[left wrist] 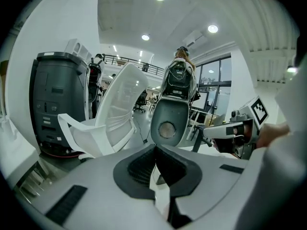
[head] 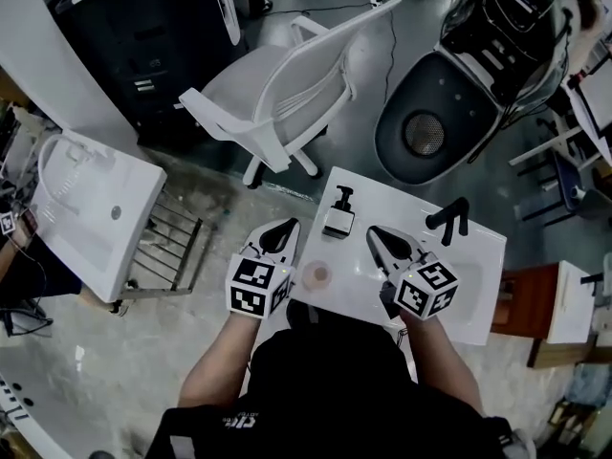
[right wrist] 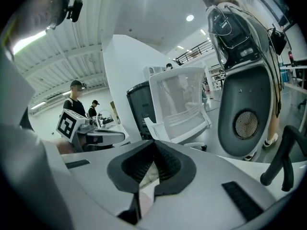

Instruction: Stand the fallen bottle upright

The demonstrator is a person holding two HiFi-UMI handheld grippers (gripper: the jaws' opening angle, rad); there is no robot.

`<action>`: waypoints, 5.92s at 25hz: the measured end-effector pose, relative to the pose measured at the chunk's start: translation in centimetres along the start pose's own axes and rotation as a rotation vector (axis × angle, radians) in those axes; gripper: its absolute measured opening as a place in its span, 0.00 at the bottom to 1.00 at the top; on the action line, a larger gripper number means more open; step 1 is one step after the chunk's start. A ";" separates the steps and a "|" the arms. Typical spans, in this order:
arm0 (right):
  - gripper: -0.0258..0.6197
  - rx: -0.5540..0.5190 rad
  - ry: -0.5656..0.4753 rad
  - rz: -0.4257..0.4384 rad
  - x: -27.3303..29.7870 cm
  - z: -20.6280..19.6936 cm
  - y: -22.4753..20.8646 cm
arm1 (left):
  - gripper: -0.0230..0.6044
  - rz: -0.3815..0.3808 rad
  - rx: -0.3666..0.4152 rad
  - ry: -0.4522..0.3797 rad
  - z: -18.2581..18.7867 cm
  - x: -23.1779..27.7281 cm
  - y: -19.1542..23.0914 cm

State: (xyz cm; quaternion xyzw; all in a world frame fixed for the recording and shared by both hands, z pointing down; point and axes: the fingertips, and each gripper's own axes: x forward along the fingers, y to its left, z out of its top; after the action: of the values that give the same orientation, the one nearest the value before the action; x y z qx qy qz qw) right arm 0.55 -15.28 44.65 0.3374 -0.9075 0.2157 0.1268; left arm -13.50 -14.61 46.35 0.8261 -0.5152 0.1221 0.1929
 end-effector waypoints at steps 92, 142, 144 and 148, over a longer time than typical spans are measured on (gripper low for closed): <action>0.35 0.365 0.396 0.078 13.6 -9.8 -13.1 | 0.29 -0.216 0.001 0.410 -10.4 17.5 -1.6; 0.17 0.601 0.366 0.188 11.3 -10.6 -13.3 | 0.66 -0.272 0.268 0.563 -10.8 21.6 -4.9; 0.16 0.605 0.342 0.178 10.8 -10.2 -14.3 | 0.66 -0.272 0.303 0.558 -10.6 21.5 -4.8; 0.22 0.568 0.298 0.082 10.5 -9.6 -17.7 | 0.66 -0.266 0.457 0.537 -10.6 21.8 -4.8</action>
State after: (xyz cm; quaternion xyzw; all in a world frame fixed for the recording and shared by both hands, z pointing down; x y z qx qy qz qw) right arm 5.42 -28.58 62.36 0.2870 -0.7954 0.5123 0.1500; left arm 0.36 -25.53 63.60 0.8461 -0.2940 0.4201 0.1459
